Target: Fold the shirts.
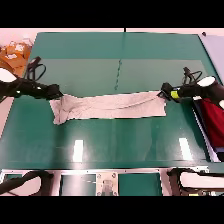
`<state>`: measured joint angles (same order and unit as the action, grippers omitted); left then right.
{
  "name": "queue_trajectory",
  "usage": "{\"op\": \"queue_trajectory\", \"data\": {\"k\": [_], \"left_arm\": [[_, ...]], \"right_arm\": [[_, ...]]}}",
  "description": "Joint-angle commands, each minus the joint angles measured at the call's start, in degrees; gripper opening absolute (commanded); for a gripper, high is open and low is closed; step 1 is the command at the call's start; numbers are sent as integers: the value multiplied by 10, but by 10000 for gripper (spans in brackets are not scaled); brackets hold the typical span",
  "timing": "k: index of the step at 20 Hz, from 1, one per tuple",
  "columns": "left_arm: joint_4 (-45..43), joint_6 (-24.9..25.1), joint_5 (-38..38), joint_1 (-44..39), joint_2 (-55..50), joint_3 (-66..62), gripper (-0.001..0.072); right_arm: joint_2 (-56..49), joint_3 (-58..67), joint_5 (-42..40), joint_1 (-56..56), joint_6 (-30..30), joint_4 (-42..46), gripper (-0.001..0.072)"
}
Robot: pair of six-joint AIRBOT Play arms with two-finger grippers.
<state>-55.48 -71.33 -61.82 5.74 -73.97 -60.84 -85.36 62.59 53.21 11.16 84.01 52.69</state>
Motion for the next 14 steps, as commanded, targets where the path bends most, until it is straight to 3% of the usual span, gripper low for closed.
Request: {"op": "queue_trajectory", "data": {"k": [1,2,3,4,5,9,14], "left_arm": [[8,14,42,1,-67,-1,21],[10,13,50,1,-75,-3,23],[13,13,46,1,-77,-9,161],[13,13,34,1,-76,-22,540],[11,13,9,1,-76,-41,652],[3,2,-136,1,-76,-123,651],[6,-26,-192,1,-76,-140,651]], "right_arm": [[-78,67,-8,-7,0,-2,13],[-82,71,-9,-6,-1,-2,16],[-81,75,-9,-3,-1,-2,120],[-81,85,0,4,-5,-1,340],[-81,97,15,16,-5,0,434],[-88,141,99,96,-44,0,428],[-158,146,185,151,-136,-2,429]]}}
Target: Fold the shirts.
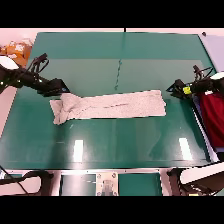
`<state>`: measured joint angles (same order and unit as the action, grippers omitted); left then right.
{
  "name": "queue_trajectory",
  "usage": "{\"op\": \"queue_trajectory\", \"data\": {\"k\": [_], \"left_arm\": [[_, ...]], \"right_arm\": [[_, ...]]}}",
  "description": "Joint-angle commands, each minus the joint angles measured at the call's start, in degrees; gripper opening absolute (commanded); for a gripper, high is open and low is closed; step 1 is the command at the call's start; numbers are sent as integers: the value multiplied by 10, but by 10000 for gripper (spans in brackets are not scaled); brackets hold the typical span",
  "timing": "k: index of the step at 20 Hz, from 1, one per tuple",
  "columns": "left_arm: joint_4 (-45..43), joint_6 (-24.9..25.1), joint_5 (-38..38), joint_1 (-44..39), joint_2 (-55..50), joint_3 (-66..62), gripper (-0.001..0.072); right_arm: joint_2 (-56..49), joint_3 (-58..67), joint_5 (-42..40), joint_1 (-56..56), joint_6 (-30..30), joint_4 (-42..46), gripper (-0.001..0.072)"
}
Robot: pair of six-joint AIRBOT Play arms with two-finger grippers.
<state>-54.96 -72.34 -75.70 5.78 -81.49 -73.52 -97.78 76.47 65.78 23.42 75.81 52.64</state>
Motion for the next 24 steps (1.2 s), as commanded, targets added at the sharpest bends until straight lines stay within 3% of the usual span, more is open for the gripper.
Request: {"op": "queue_trajectory", "data": {"k": [1,2,4,7,9,12,15,16,17,18,20,21,24], "left_arm": [[1,-25,-68,0,-1,-13,651],[1,-28,-82,0,-1,-13,650],[-4,-33,-93,0,-1,-13,530],[-73,-45,-58,0,-1,-13,534],[-135,-76,-2,0,-4,-12,533],[-112,-75,53,-4,-31,16,534],[-40,-36,71,-26,-82,31,531],[-16,-23,71,-37,-85,31,529],[-16,-21,71,-47,-84,31,467],[-35,-22,54,-55,-85,31,332],[-88,-41,-6,-61,-85,31,196],[-97,-43,-41,-61,-84,31,55],[-99,-55,-98,-61,-67,31,22]], "right_arm": [[-47,7,64,31,-67,-2,428],[-57,7,70,30,-74,-2,428],[-75,7,89,18,-82,-1,427],[-88,4,88,-15,-91,-2,426],[-91,4,79,-37,-93,-1,365],[-91,4,77,-61,-105,-2,349],[-91,4,79,-70,-105,-2,337],[-91,4,83,-69,-105,-1,204],[-91,4,89,-69,-105,-1,68],[-91,4,91,-69,-105,-1,12],[-90,6,93,-69,-104,-2,12],[-89,12,97,-69,-103,-2,11],[-63,43,138,-69,-99,-26,11]]}}
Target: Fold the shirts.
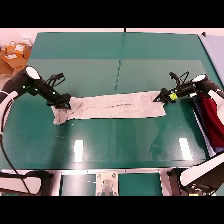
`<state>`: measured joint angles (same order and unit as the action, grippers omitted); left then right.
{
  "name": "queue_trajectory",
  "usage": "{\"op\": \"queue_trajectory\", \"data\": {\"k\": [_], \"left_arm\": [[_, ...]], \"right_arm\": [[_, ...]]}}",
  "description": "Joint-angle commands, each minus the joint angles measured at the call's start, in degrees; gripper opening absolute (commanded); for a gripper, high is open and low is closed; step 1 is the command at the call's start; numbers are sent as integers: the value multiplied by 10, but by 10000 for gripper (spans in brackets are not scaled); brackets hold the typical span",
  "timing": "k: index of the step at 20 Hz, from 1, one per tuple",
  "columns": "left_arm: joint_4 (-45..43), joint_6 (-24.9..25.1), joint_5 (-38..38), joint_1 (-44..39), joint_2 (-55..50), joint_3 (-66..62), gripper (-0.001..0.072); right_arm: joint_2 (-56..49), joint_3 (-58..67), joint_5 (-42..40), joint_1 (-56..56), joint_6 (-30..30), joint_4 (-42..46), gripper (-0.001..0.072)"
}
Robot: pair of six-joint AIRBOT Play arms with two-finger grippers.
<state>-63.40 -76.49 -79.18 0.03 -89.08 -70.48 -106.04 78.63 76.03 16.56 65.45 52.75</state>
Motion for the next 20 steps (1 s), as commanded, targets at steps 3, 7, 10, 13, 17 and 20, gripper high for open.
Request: {"op": "queue_trajectory", "data": {"k": [3,7,10,13,17,20], "left_arm": [[-12,-27,-79,-3,30,1,22],[8,-48,-76,-3,30,8,678],[10,-45,-121,-3,37,-2,691],[16,-38,-98,-3,60,-46,691],[171,8,103,-47,43,-58,66],[222,35,209,-167,-31,-58,22]], "right_arm": [[95,32,57,-7,5,-63,11],[158,32,91,-39,32,-65,11],[194,32,121,-65,46,-78,11],[242,36,121,-82,67,-108,11],[276,39,115,-123,94,-131,12],[276,46,104,-177,109,-146,11]]}}
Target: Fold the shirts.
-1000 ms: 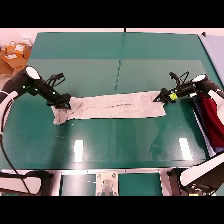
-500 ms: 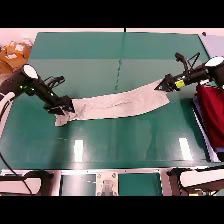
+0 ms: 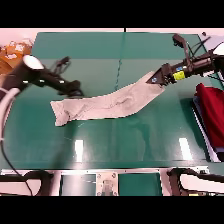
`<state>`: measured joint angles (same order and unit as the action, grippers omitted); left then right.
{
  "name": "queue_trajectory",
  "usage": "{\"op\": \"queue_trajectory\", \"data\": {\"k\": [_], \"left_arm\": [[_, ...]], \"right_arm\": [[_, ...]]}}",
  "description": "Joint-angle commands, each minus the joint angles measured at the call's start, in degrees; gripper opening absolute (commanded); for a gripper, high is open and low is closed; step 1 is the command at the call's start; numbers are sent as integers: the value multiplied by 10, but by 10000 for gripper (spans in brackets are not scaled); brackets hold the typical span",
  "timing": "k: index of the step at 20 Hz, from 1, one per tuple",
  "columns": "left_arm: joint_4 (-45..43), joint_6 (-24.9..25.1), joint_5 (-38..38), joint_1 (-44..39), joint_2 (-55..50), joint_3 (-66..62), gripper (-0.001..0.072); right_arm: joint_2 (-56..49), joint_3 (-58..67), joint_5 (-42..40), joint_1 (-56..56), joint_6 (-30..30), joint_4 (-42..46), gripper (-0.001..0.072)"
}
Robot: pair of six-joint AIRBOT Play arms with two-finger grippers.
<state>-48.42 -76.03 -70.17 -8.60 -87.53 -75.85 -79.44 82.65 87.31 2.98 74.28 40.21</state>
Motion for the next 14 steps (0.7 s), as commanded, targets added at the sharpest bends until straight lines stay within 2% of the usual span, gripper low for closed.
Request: {"op": "queue_trajectory", "data": {"k": [1,4,8,11,14], "left_arm": [[78,31,143,-120,-77,-5,22],[143,47,196,-214,-167,-24,22],[205,60,192,-248,-225,-75,22],[199,66,137,-238,-224,-97,21],[173,75,31,-206,-218,-125,21]], "right_arm": [[10,14,-9,-57,30,-30,12],[10,52,-18,-103,69,-53,12],[9,64,-46,-154,83,-51,12],[9,64,-59,-161,83,-50,12],[9,64,-59,-161,83,-35,12]]}}
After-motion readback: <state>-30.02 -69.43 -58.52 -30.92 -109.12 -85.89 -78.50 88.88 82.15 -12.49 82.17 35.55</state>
